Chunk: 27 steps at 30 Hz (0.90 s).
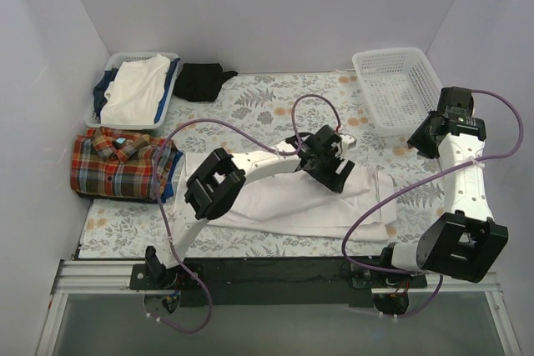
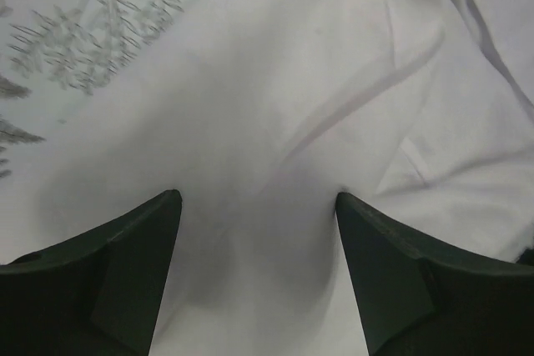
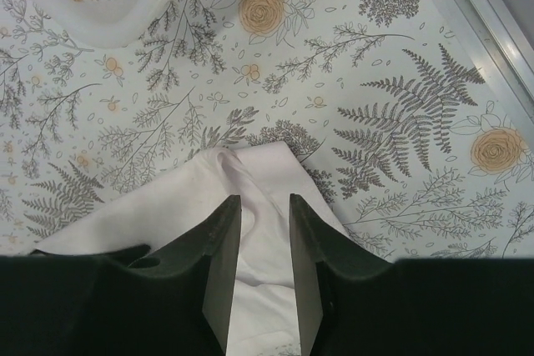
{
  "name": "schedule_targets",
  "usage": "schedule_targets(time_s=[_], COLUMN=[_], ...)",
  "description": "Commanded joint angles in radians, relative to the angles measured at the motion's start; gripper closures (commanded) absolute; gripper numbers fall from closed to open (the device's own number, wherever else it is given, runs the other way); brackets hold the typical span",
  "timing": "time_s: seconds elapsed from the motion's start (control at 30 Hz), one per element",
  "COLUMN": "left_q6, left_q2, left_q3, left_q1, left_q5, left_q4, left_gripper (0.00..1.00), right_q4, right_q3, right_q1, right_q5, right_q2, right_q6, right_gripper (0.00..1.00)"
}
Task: Fold and stack the long sleeve shirts
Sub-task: Fold the shirt
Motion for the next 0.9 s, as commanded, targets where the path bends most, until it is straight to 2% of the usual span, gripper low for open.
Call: schedule_targets(time_s=[0.0,0.13,0.4,0.57,0.7,0.8,0.87], left_q6=[-0.02,-0.073,-0.11,-0.116,-0.097,-0.08,-0.09], left_q2=[0.124,0.16,0.284,0.348,0.3,0.185,0.097], left_q3=[0.133,0.177,0.423,0.557,0.585,0.553,0.525], left_q1=[0.031,0.089,0.257,0.337,0.386,0.405,0.414], left_q5=[-0.337,-0.363,-0.398,-0.348,-0.265,-0.186,-0.158], left_q4=[-0.159,-0.172,-0.215,-0.201,-0.164,-0.117,-0.091], left_gripper=[0.25,0.25,0.24,0.23,0.23,0.21,0.16], right_q4=[-0.011,-0.011,0.001,0.012,0.033,0.062,0.072], right_q3=[-0.005,-0.008,-0.019,-0.019,-0.011,-0.007,0.004], right_q1=[-0.005,-0.005,-0.003,0.011,0.066,0.167,0.279], right_q5=[-0.028,-0.048,-0.113,-0.154,-0.156,-0.139,-0.111], right_q2=[-0.039,-0.043,-0.022,-0.001,0.032,0.068,0.101], right_q6=[-0.019,-0.022,-0.042,-0.06,-0.086,-0.088,-0.079], right_gripper=[0.62,0.62,0.62,0.63,0.62,0.62,0.62])
